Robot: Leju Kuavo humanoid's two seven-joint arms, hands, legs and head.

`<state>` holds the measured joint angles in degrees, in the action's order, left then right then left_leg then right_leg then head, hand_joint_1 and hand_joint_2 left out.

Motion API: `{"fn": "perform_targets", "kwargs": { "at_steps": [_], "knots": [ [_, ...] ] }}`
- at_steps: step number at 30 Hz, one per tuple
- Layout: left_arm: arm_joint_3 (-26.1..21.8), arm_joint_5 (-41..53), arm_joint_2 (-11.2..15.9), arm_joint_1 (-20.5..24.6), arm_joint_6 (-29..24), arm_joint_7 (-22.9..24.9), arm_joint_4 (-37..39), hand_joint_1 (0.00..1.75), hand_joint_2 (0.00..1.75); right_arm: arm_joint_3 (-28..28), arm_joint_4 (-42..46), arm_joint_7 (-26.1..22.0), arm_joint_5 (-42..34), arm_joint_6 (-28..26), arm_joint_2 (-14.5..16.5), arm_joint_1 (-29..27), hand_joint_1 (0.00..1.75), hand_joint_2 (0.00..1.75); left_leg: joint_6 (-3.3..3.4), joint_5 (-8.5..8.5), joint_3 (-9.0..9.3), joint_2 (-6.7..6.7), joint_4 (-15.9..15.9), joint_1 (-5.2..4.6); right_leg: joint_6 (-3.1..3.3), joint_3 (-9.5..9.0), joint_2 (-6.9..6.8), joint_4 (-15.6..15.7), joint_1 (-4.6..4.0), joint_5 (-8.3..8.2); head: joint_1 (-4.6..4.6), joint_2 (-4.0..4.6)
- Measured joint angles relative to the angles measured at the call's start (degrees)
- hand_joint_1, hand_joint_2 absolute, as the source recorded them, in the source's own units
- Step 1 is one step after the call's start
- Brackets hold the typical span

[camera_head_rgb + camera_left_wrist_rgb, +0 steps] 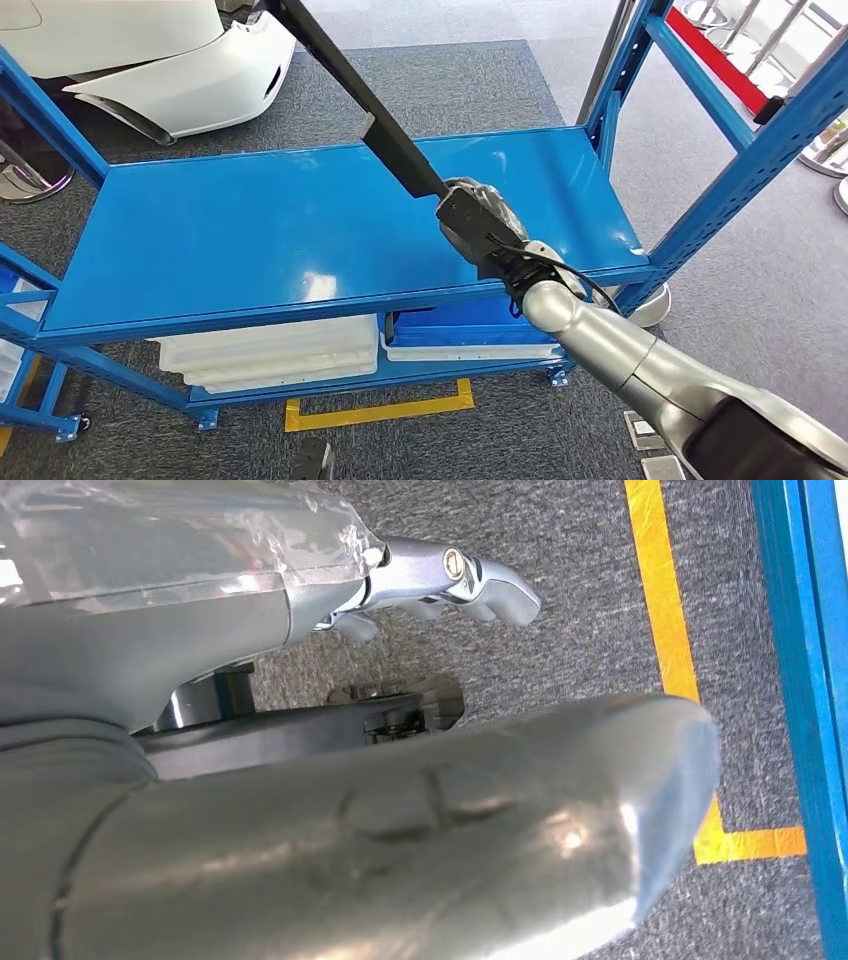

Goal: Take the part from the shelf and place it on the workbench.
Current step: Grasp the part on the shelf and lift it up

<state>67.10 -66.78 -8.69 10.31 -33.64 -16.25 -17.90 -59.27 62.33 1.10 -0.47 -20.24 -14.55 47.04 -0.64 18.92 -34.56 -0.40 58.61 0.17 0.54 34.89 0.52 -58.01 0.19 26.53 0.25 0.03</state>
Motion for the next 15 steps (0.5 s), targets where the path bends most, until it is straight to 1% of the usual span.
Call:
{"fn": "perform_targets", "kwargs": {
  "at_steps": [4, 10, 12, 15],
  "knots": [
    [-0.03, -0.62, 0.04, -0.03, -0.37, -0.65, 0.04, 0.00, 0.00, 3.67, 11.77, -5.23, -6.00, -2.02, -0.88, -2.98, 1.75, 1.75, -0.04, 0.03, 0.00, -0.04, -0.01, -0.02, 0.04, 0.01, -0.02, 0.01, 0.02, 0.05, 0.01, 0.01],
    [-0.08, -1.10, 0.14, -0.08, -0.56, -0.91, 0.06, 0.00, 0.00, 7.98, 24.98, -7.27, -8.35, -2.94, -2.85, -6.22, 1.75, 1.75, -0.10, 0.10, 0.02, 0.00, -0.01, -0.06, 0.04, 0.01, 0.00, 0.02, 0.07, 0.06, 0.21, 0.01],
    [-0.09, -1.38, 0.17, -0.08, -0.60, -0.93, 0.06, 0.00, 0.00, 9.06, 28.45, -8.07, -9.01, -3.14, -3.40, -7.25, 1.75, 1.75, -0.12, 0.13, 0.06, 0.03, -0.01, -0.06, 0.04, 0.00, 0.04, 0.02, 0.07, 0.06, 0.09, 0.01],
    [-0.12, -1.89, 0.24, -0.11, -0.72, -1.04, 0.06, 0.00, 0.00, 10.54, 33.73, -9.29, -10.61, -2.12, -4.36, -9.64, 1.75, 1.75, -0.13, 0.14, 0.06, 0.02, -0.01, -0.05, 0.05, 0.00, 0.03, 0.02, 0.06, 0.07, 0.11, 0.01]
  ]
}}
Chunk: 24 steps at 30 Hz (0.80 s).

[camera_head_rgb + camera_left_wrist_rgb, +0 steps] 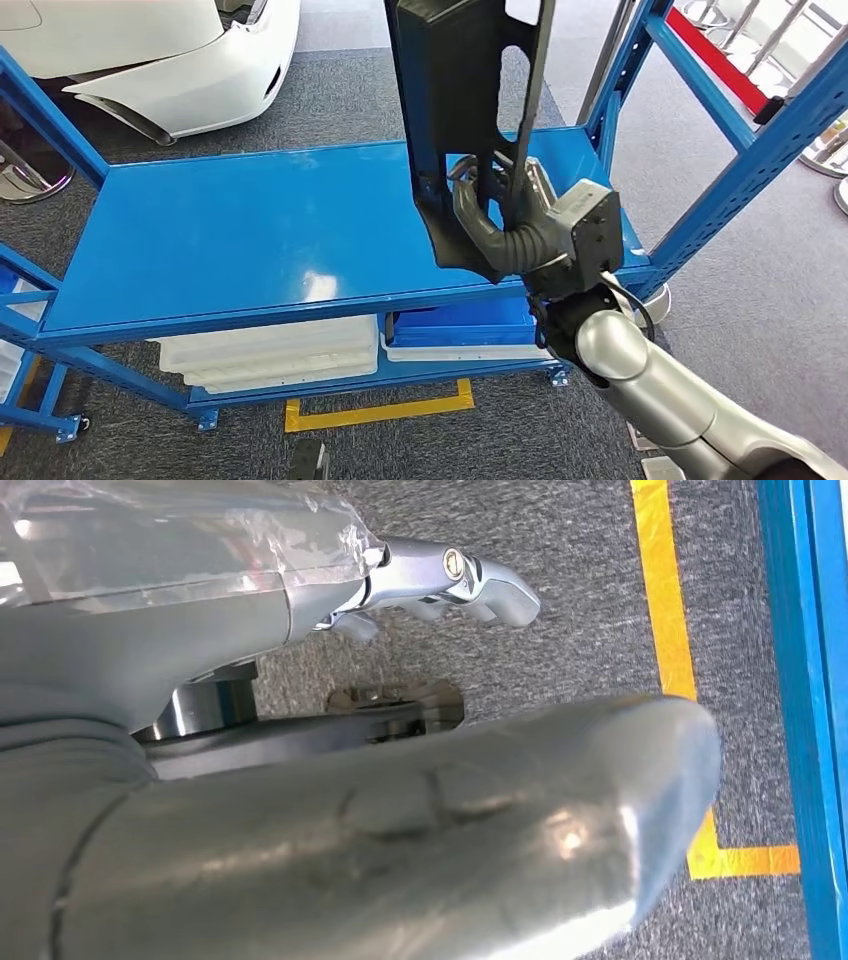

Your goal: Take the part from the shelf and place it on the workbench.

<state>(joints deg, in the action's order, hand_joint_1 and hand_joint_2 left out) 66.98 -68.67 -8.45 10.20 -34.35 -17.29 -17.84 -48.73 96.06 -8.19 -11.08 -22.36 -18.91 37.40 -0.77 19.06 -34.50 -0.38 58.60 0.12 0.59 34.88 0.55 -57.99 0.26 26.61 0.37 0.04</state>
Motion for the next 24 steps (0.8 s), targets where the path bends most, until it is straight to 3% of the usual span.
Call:
{"fn": "perform_targets", "kwargs": {
  "at_steps": [1, 5, 15, 24],
  "knots": [
    [-0.02, -0.08, 0.03, -0.01, -0.02, -0.10, 0.00, 0.00, 0.00, 0.37, 1.59, -0.39, -0.44, 0.45, -0.26, -0.91, 1.75, 1.75, -0.01, 0.01, 0.00, 0.00, 0.00, 0.00, 0.01, 0.00, 0.00, 0.00, 0.00, 0.00, -0.01, 0.00],
    [-0.13, -0.23, 0.06, -0.04, -0.03, -0.49, 0.00, 0.00, 1.75, 1.19, 6.67, -1.57, -1.19, 1.74, -1.15, -3.56, 1.75, 1.75, -0.02, 0.03, 0.01, 0.02, -0.03, 0.02, 0.05, 0.01, 0.01, 0.00, -0.02, 0.04, -0.08, -0.02],
    [-0.22, -0.14, 0.08, -0.05, -0.37, -1.68, 0.00, 0.00, 1.75, 1.93, 13.88, -4.06, -1.33, 5.03, -1.61, -9.01, 1.75, 1.75, -0.04, 0.03, 0.01, 0.02, -0.11, 0.03, 0.07, 0.00, 0.01, 0.00, -0.03, 0.06, -0.08, 0.00],
    [-0.90, -1.97, 0.20, -0.27, -1.14, -2.17, 0.00, 0.00, 1.75, 1.69, 14.73, -4.48, -3.93, 6.75, -1.53, -9.90, 1.75, 1.75, -0.04, 0.03, 0.01, 0.02, -0.12, 0.03, 0.07, 0.00, 0.00, 0.00, -0.03, 0.06, -0.08, -0.01]
  ]
}}
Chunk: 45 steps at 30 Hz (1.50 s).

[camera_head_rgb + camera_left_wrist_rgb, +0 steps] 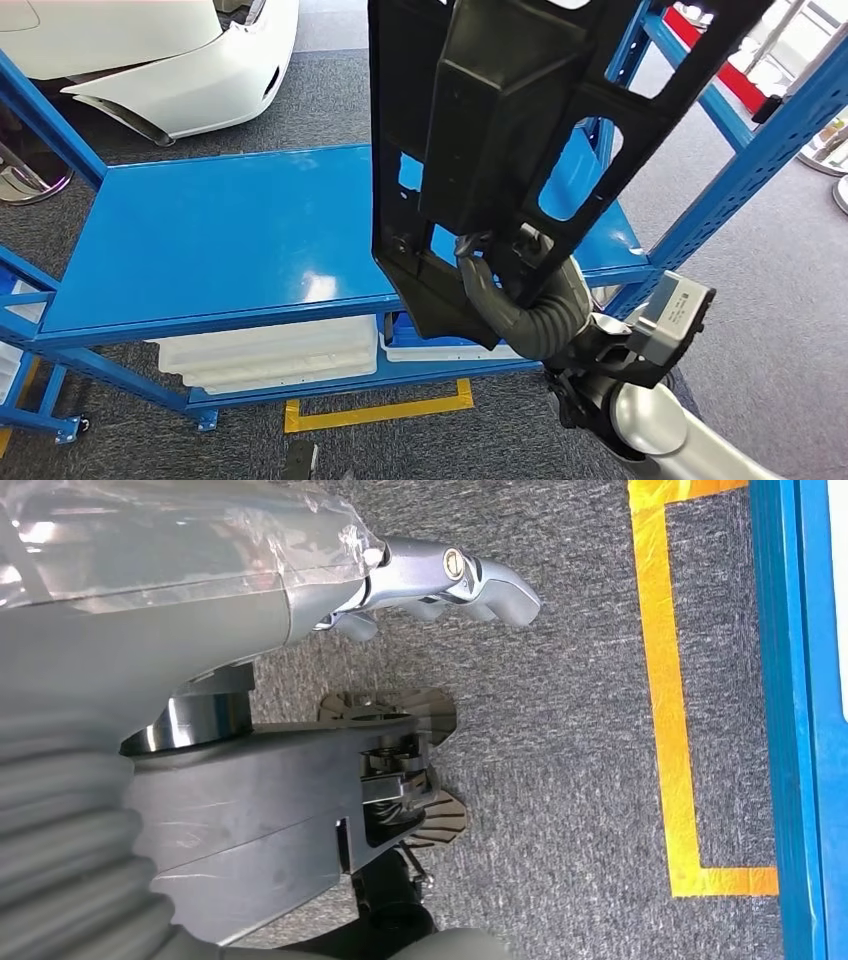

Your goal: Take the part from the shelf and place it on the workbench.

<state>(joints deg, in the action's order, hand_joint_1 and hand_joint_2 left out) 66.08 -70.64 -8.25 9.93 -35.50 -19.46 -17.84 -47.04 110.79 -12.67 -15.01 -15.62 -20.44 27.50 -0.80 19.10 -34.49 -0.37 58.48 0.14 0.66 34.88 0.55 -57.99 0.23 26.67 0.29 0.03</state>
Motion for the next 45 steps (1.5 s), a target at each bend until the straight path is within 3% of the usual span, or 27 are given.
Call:
{"fn": "perform_targets", "kwargs": {
  "at_steps": [19, 27, 32, 35, 37, 40, 41, 42, 43, 45],
  "knots": [
    [-0.30, -1.32, 0.05, -0.09, 1.12, 0.46, 0.00, 0.00, 1.75, -0.14, -0.01, -0.16, -1.97, -0.68, 0.40, -0.68, 1.75, 1.75, 0.00, 0.00, -0.01, 0.00, -0.01, -0.01, 0.02, 0.00, -0.01, 0.00, 0.01, 0.02, 0.02, 0.01],
    [-0.32, -1.27, 0.08, -0.10, 1.67, 0.75, 0.00, 0.00, 1.75, -0.15, -0.02, 0.33, -1.70, -1.54, 0.55, -0.96, 1.75, 1.75, 0.09, 0.06, -0.03, 0.00, 0.05, -0.19, -0.03, 0.00, -0.10, 0.02, 0.40, 0.01, -0.02, 0.01],
    [-0.32, -0.89, 0.11, -0.11, 1.81, 0.75, 0.00, 0.00, 1.75, -0.15, 0.00, 1.03, -0.80, -2.54, 0.55, -1.61, 1.75, 1.75, 0.39, 0.23, -0.08, 0.01, 0.23, -0.60, -0.35, -0.02, -0.15, 0.04, 0.68, 0.02, -0.13, 0.00],
    [-0.32, -0.83, 0.12, -0.11, 1.85, 0.80, 0.00, 0.00, 1.75, -0.14, 0.02, 1.25, -0.44, -2.93, 0.55, -1.97, 1.75, 1.75, 0.94, -0.15, 0.06, 0.08, -0.03, -0.55, -0.87, -0.11, -0.17, 0.10, 0.79, -0.10, -0.21, 0.01],
    [-0.32, -0.79, 0.12, -0.10, 1.90, 0.91, 0.00, 0.00, 1.75, -0.10, 0.06, 1.41, -0.20, -3.22, 0.53, -2.26, 1.75, 1.75, 1.43, -0.82, 0.38, 0.24, -0.83, -0.22, -1.20, 0.39, -0.21, -1.40, 0.73, 1.31, -0.03, 0.01],
    [-0.32, -0.79, 0.12, -0.13, 2.08, 1.07, 0.00, 0.00, 1.75, -0.06, 0.13, 1.47, -0.02, -3.44, 0.50, -2.82, 1.75, 1.75, 1.68, -1.24, 0.27, 0.47, -1.27, -0.07, -1.52, 4.28, -0.26, -11.09, 0.84, 7.08, 0.80, 0.01],
    [-0.32, -0.80, 0.12, -0.15, 2.16, 1.10, 0.00, 0.00, 1.75, -0.06, 0.13, 1.53, 0.00, -3.44, 0.49, -3.08, 1.75, 1.75, 1.62, -1.28, 0.14, 0.51, -1.22, -0.06, -1.63, 5.48, -0.26, -14.26, 0.96, 8.27, 1.01, 0.01],
    [-0.32, -0.80, 0.12, -0.17, 2.25, 1.11, 0.00, 0.00, 1.75, -0.06, 0.13, 1.61, 0.03, -3.44, 0.48, -3.34, 1.75, 1.75, 1.53, -1.34, 0.01, 0.53, -1.16, -0.03, -1.74, 5.86, -0.28, -15.69, 1.11, 8.39, 1.17, 0.01],
    [-0.32, -0.81, 0.12, -0.18, 2.35, 1.06, 0.00, 0.00, 1.75, -0.05, 0.13, 1.72, 0.07, -3.45, 0.45, -3.50, 1.75, 1.75, 1.41, -1.41, -0.15, 0.54, -1.04, 0.03, -1.87, 5.18, -0.32, -14.90, 1.31, 7.47, 1.33, 0.01],
    [-0.32, -0.77, 0.12, -0.18, 2.53, 0.90, 0.00, 0.00, 1.75, 0.01, 0.13, 1.91, 0.31, -3.56, 0.41, -3.67, 1.75, 1.75, 0.94, -1.41, -0.56, 0.53, -0.51, 0.25, -2.28, 1.25, -0.50, -7.86, 1.75, 4.38, 1.64, 0.01]
  ]
}}
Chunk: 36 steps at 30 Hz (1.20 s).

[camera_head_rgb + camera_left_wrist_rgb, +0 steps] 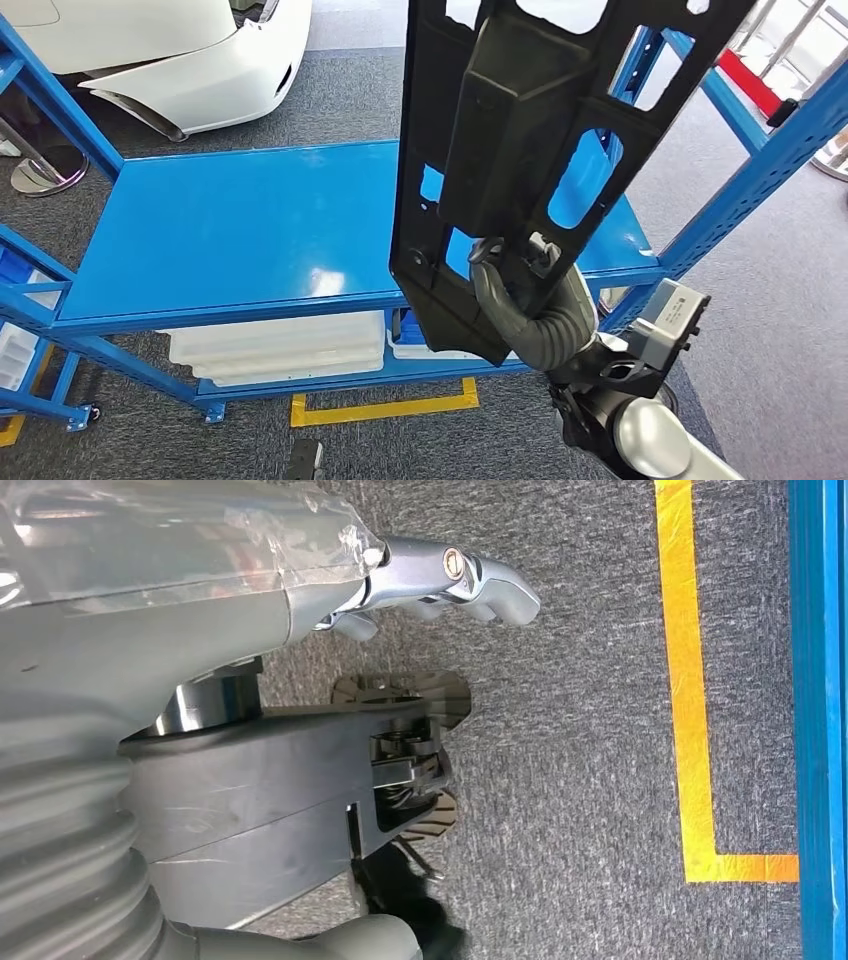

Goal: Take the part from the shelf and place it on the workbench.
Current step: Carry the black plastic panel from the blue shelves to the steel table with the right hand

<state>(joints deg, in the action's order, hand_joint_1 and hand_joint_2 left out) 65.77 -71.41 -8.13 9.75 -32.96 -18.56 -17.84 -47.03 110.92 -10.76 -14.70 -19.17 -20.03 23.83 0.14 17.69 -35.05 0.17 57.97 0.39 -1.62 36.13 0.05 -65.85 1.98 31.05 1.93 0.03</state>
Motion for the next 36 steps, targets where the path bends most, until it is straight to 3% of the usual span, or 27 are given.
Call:
{"fn": "perform_targets", "kwargs": {
  "at_steps": [2, 6, 8, 10, 12, 13, 14, 17, 19, 21, 22, 24, 26, 27, 28, 29, 30, 31, 33, 34, 36],
  "knots": [
    [0.01, 0.11, 0.05, 0.00, 0.13, -0.12, 0.00, 0.00, 1.75, 0.14, 0.09, 0.10, 0.29, -0.16, -0.04, -0.37, 1.75, 1.75, -0.80, 0.04, -0.48, -0.06, 0.65, 0.09, 0.15, -2.98, 0.20, 5.53, -0.09, -1.90, 0.27, 0.01],
    [0.03, 0.48, 0.14, -0.02, 0.34, -0.17, 0.01, 0.00, 1.75, 0.36, 0.32, 0.16, 0.61, -0.27, -0.14, -1.07, 1.75, 1.75, -2.36, 0.08, -1.27, -0.40, 1.80, 0.28, 2.04, -2.58, 0.55, 6.37, -0.50, -2.38, -0.49, 0.00],
    [0.03, 0.54, 0.15, -0.03, 0.45, -0.17, 0.01, 0.00, 1.75, 0.41, 0.34, 0.16, 0.68, -0.30, -0.16, -1.17, 1.75, 1.75, -2.81, 3.32, -2.57, -0.42, 5.25, 0.45, 3.08, -1.86, 0.45, 6.51, -0.68, -3.09, -1.20, 0.00],
    [0.03, 0.57, 0.16, -0.02, 0.54, -0.17, 0.02, 0.00, 1.75, 0.43, 0.35, 0.16, 0.69, -0.26, -0.16, -1.29, 1.75, 1.75, -2.84, 8.58, -4.80, -0.38, 12.47, 0.44, 3.76, -0.91, 0.36, 6.50, -1.04, -3.84, -2.14, 0.00],
    [0.04, 0.60, 0.17, -0.02, 0.56, -0.17, 0.01, 0.00, 1.75, 0.44, 0.35, 0.16, 0.70, -0.22, -0.16, -1.49, 1.75, 1.75, -2.53, 11.14, -5.55, -0.38, 17.62, 0.21, 4.11, 0.18, 0.28, 6.47, -1.57, -4.66, -2.85, 0.00],
    [0.04, 0.62, 0.17, -0.01, 0.57, -0.17, 0.01, 0.00, 1.75, 0.45, 0.35, 0.16, 0.70, -0.22, -0.16, -1.56, 1.75, 1.75, -2.14, 10.78, -4.49, -0.38, 17.30, -0.01, 4.22, 0.76, 0.26, 6.45, -1.85, -5.11, -3.06, 0.00],
    [0.04, 0.63, 0.17, 0.01, 0.57, -0.17, 0.01, 0.00, 1.75, 0.46, 0.35, 0.16, 0.69, -0.22, -0.16, -1.61, 1.75, 1.75, -1.60, 9.60, -2.34, -0.39, 14.81, -0.32, 4.28, 1.32, 0.27, 6.44, -2.09, -5.58, -3.24, -0.01],
    [0.05, 0.69, 0.21, 0.12, 0.57, -0.17, 0.02, 0.00, 1.75, 0.55, 0.37, 0.16, 0.72, -0.16, -0.17, -1.76, 1.75, 1.75, 0.22, 6.93, 5.67, -0.24, 2.91, -1.54, 3.98, 2.42, 0.25, 6.51, -2.34, -6.97, -3.34, -0.01],
    [0.08, 0.72, 0.24, 0.11, 0.57, -0.17, 0.02, 0.00, 1.75, 0.62, 0.38, 0.16, 0.75, -0.07, -0.17, -1.91, 1.75, 1.75, 0.65, 6.51, 7.08, 0.00, -0.20, -2.05, 3.34, 2.53, -0.02, 6.75, -1.97, -7.86, -3.36, 0.00],
    [0.11, 0.70, 0.24, 0.06, 0.61, -0.17, 0.02, 0.00, 1.75, 0.75, 0.39, 0.17, 0.78, -0.02, -0.20, -1.99, 1.75, 1.75, 0.97, 5.00, 6.56, 0.17, -1.07, -2.14, 2.69, 2.60, -0.20, 7.01, -1.72, -8.45, -3.77, 0.00],
    [0.13, 0.67, 0.24, 0.07, 0.68, -0.17, 0.02, 0.00, 1.75, 0.91, 0.39, 0.19, 0.78, -0.02, -0.24, -2.01, 1.75, 1.75, 1.23, 4.17, 6.15, 0.24, -1.58, -2.01, 2.39, 2.90, -0.17, 6.51, -1.75, -7.57, -3.86, 0.00],
    [0.16, 0.64, 0.24, 0.09, 0.89, -0.17, 0.02, 0.00, 1.75, 1.28, 0.39, 0.36, 0.71, -0.03, -0.31, -2.07, 1.75, 1.75, 1.54, 2.52, 4.97, 0.36, -2.33, -1.66, 1.86, 4.17, -0.04, 2.59, -1.70, -2.98, -3.49, 0.00],
    [0.19, 0.64, 0.24, 0.05, 1.00, -0.17, 0.02, 0.00, 1.75, 1.45, 0.39, 0.71, 0.56, -0.10, -0.36, -2.17, 1.75, 1.75, 1.55, 1.23, 3.29, 0.46, -2.31, -1.51, 1.27, 5.70, -0.02, -4.45, -1.38, 1.93, -2.81, -0.01],
    [0.19, 0.64, 0.24, 0.03, 1.01, -0.17, 0.02, 0.00, 1.75, 1.46, 0.39, 0.85, 0.51, -0.15, -0.39, -2.24, 1.75, 1.75, 1.43, 0.62, 2.38, 0.53, -2.19, -1.41, 0.98, 5.94, -0.03, -7.27, -1.18, 2.69, -2.53, -0.01],
    [0.20, 0.64, 0.24, 0.03, 1.01, -0.17, 0.02, 0.00, 1.75, 1.48, 0.39, 0.95, 0.45, -0.19, -0.42, -2.28, 1.75, 1.75, 1.24, 0.04, 1.51, 0.61, -1.99, -1.26, 0.67, 5.40, -0.04, -8.51, -0.97, 2.09, -2.31, -0.01],
    [0.20, 0.64, 0.24, 0.03, 1.01, -0.17, 0.02, 0.00, 1.75, 1.52, 0.39, 0.98, 0.43, -0.21, -0.44, -2.30, 1.75, 1.75, 1.00, -0.46, 0.63, 0.67, -1.67, -1.07, 0.36, 3.91, -0.07, -7.65, -0.76, 0.61, -2.10, -0.01],
    [0.21, 0.64, 0.24, 0.03, 1.01, -0.17, 0.02, 0.00, 1.75, 1.58, 0.39, 1.00, 0.39, -0.22, -0.45, -2.29, 1.75, 1.75, 0.70, -0.88, -0.24, 0.71, -1.18, -0.88, -0.01, 1.40, -0.15, -4.82, -0.51, -0.87, -1.90, -0.01],
    [0.21, 0.64, 0.25, 0.04, 1.01, -0.17, 0.02, 0.00, 1.75, 1.68, 0.39, 1.02, 0.36, -0.24, -0.45, -2.27, 1.75, 1.75, 0.36, -1.22, -1.14, 0.73, -0.56, -0.76, -0.31, -1.64, -0.19, -0.72, -0.35, -1.29, -1.57, 0.00],
    [0.23, 0.68, 0.26, 0.06, 1.01, -0.17, 0.02, 0.00, 1.75, 1.86, 0.45, 1.04, 0.33, -0.26, -0.45, -2.29, 1.75, 1.75, -0.34, -1.76, -2.42, 0.68, 0.64, -0.68, 0.22, -5.85, -0.09, 5.66, -0.41, -0.49, -1.14, 0.00],
    [0.25, 0.71, 0.26, 0.06, 1.01, -0.17, 0.02, 0.00, 1.75, 1.93, 0.49, 1.07, 0.32, -0.34, -0.45, -2.30, 1.75, 1.75, -0.71, -2.07, -2.76, 0.66, 0.99, -0.66, 0.80, -6.46, 0.05, 6.90, -0.56, 0.15, -1.07, 0.00],
    [0.26, 0.81, 0.26, 0.03, 1.00, -0.16, 0.02, 0.00, 1.75, 2.01, 0.53, 1.17, 0.33, -0.62, -0.46, -2.39, 1.75, 1.75, -1.50, -2.46, -3.04, 0.56, 1.36, -0.54, 2.10, -5.84, 0.11, 6.90, -0.70, -0.31, -1.38, 0.01]
  ]
}}
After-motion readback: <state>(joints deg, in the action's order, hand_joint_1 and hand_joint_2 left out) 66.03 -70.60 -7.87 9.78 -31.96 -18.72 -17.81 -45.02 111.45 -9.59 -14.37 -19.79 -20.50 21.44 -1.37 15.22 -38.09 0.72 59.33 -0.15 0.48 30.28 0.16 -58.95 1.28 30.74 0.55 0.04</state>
